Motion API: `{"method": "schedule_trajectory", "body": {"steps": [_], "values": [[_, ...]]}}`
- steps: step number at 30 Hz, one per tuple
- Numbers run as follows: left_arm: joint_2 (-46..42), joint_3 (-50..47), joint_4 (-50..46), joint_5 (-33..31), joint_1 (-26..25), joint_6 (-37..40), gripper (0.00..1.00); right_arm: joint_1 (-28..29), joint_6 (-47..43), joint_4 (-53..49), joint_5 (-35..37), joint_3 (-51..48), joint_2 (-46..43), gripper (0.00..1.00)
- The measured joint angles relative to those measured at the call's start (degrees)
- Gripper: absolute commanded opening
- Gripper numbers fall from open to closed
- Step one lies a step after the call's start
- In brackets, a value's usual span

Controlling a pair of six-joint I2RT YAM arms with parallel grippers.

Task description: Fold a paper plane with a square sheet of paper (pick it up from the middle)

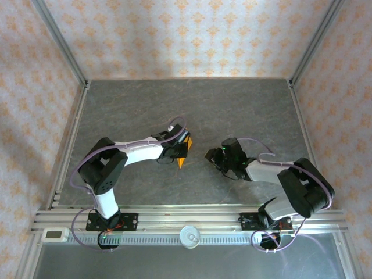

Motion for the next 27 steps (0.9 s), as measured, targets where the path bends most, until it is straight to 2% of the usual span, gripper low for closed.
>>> {"method": "schedule_trajectory", "body": {"steps": [27], "values": [[2.19, 1.05, -1.86, -1.36, -0.04, 0.39, 0.19, -0.22, 0.04, -0.04, -0.02, 0.0, -0.31, 0.39]]}}
